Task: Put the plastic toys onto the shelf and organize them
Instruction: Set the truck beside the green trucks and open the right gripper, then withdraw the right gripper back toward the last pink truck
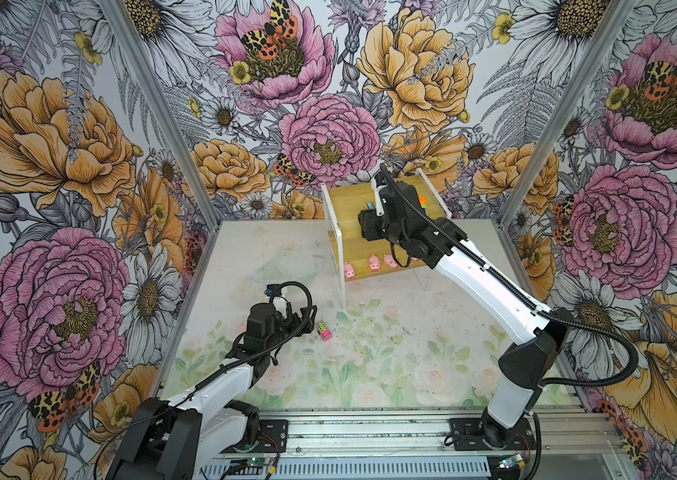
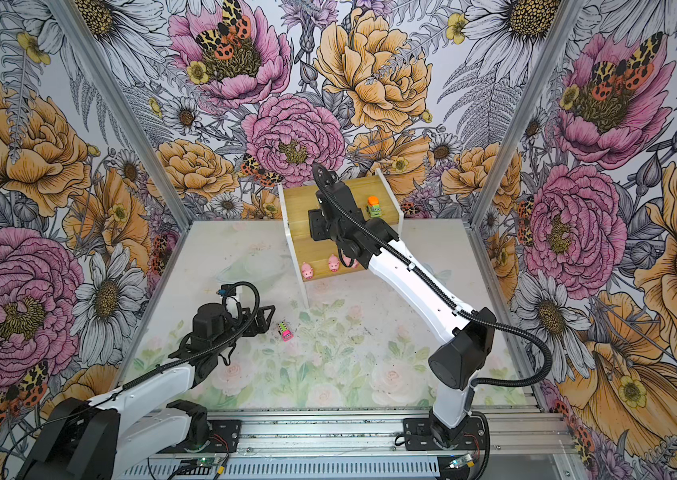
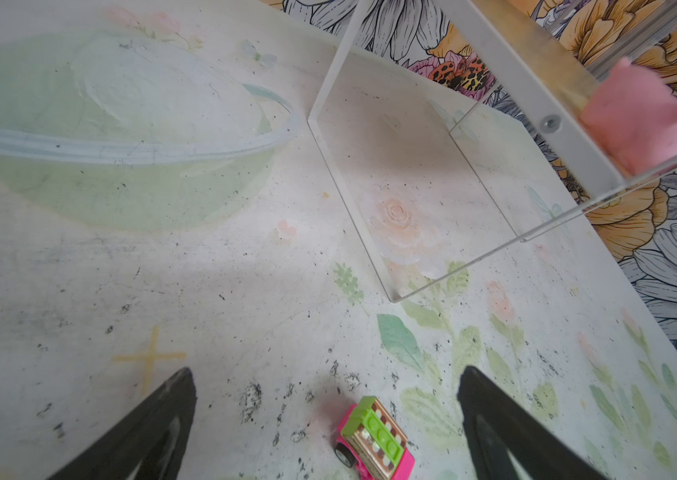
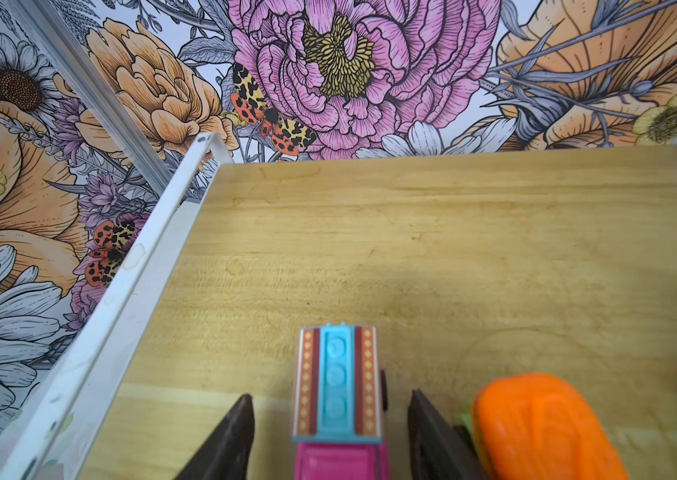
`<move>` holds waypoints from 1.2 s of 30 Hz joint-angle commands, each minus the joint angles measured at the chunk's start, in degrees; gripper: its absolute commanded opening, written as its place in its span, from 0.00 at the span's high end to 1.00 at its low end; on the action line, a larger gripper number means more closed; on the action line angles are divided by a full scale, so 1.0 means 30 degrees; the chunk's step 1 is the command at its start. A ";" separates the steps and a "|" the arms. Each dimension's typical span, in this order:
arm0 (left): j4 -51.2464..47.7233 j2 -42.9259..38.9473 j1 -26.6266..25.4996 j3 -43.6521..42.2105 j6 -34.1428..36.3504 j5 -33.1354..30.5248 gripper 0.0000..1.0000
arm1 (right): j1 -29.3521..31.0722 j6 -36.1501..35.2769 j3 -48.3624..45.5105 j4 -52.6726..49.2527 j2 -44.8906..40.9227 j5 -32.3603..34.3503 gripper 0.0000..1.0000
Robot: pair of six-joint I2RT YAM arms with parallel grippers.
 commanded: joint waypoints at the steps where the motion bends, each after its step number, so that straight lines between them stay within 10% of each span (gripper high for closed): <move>1: 0.0419 0.0227 0.0149 0.0052 -0.0128 0.0319 0.01 | -0.0066 -0.0240 -0.0462 -0.0418 -0.1177 -0.0593 0.37; 12: 0.0035 0.0185 0.0144 0.0278 -0.0002 0.0402 0.01 | 0.0524 -0.1186 -0.4970 -0.0314 -0.7132 -0.2480 0.33; 20: -0.0107 0.0497 0.0250 0.0542 0.0077 0.0340 0.01 | 0.2485 -0.0712 -1.6015 0.5748 -1.1551 -0.3211 0.33; 28: -0.0291 0.0683 0.0275 0.0780 0.0222 0.0509 0.01 | 0.5273 0.0938 -2.4209 1.6002 -0.9350 -0.2036 0.33; 36: -0.0584 0.0517 0.0320 0.0805 0.0253 0.0293 0.01 | 0.6045 0.1242 -2.3076 1.7979 -0.5317 -0.1958 0.33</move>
